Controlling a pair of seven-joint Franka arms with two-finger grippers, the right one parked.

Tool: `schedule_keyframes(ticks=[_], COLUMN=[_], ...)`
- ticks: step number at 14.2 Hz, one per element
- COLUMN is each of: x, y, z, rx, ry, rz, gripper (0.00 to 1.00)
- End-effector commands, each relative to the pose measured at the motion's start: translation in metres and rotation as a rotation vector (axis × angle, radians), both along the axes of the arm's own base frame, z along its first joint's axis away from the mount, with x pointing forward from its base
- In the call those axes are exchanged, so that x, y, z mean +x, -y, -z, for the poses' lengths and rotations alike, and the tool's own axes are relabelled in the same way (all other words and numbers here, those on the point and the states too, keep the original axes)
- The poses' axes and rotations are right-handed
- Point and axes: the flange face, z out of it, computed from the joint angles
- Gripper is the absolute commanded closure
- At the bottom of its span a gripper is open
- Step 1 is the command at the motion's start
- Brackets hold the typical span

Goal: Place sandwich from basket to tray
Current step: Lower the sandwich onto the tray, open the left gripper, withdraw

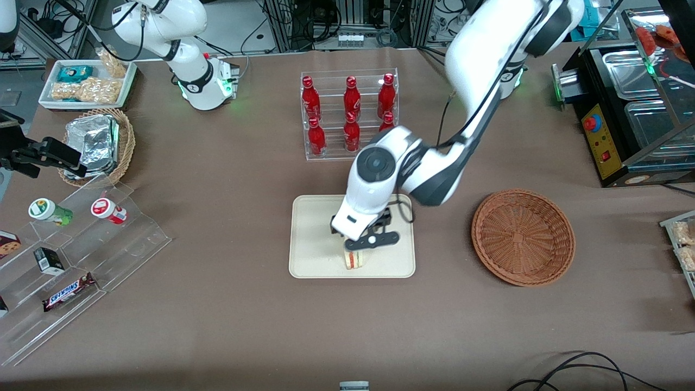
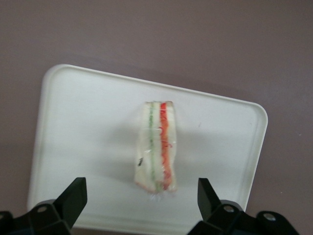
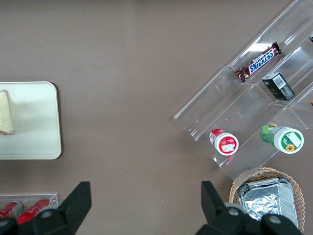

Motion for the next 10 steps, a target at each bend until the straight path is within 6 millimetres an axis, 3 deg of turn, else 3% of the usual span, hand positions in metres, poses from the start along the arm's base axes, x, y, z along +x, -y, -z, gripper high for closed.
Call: schedule_keyframes(ticks=[1, 7, 10], x=[-0.010, -0.002, -0.018], y=[-0.063, -0.203, -0.269], z=[-0.055, -0.068, -0.072], rx=[0.091, 0.172, 0.200], ry=[-0.002, -0.082, -0.117], rz=[-0.071, -0.190, -0.113], gripper=[0.00, 0.00, 0.00])
